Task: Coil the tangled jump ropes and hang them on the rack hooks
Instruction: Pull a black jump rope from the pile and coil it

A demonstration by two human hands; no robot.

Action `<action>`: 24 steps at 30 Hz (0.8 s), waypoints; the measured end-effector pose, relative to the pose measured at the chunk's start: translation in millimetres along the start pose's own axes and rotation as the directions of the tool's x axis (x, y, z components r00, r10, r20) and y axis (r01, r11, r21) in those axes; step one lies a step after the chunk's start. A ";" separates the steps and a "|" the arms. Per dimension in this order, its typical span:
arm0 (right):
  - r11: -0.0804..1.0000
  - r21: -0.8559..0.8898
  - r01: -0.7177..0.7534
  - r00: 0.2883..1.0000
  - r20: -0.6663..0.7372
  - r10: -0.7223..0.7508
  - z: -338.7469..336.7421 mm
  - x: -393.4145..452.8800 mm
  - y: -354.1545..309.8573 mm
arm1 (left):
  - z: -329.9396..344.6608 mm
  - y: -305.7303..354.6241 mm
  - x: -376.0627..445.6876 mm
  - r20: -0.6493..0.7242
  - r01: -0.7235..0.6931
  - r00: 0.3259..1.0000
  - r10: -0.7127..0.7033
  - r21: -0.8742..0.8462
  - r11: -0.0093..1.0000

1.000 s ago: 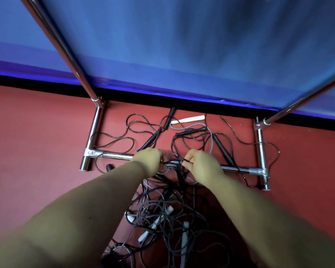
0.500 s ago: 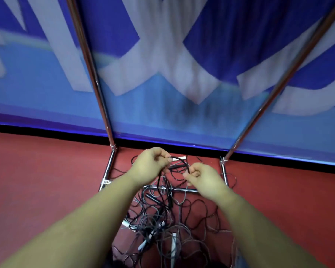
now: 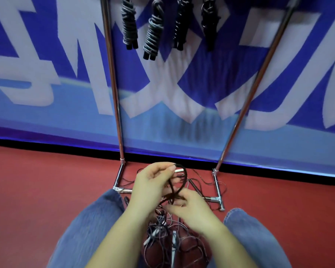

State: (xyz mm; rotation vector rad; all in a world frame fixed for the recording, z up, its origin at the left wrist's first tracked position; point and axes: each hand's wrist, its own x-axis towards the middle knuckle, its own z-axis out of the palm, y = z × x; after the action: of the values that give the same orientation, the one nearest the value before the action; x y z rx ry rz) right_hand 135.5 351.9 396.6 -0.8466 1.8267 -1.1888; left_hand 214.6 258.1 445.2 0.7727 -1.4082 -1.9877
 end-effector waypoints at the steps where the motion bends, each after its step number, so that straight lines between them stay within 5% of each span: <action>1: 1.000 -0.026 0.010 1.000 -0.022 -0.010 4.7 -9.4 -3.3 | -0.4 6.0 -6.6 -0.012 -0.017 1.000 0.017 -0.001 1.000; 7: 0.993 -0.058 0.102 0.973 -0.203 -0.112 11.0 -58.4 -29.4 | -1.0 46.3 -47.8 0.012 -0.051 0.999 0.052 -0.045 0.998; 15: 0.880 0.409 0.242 0.905 -0.423 -0.053 -1.0 -110.5 -92.1 | -1.6 52.9 -85.3 0.201 -0.024 0.979 -0.018 0.207 0.978; 24: 0.732 0.601 0.320 0.887 -0.462 -0.009 0.6 -137.3 -133.6 | -10.5 52.5 -117.4 0.303 -0.201 0.949 0.085 0.375 0.905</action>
State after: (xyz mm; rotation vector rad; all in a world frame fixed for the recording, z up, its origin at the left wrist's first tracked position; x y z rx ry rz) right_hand 216.0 422.3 555.6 -0.3377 1.4542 -2.1190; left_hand 307.0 323.5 507.1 0.5442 -2.0245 -1.7612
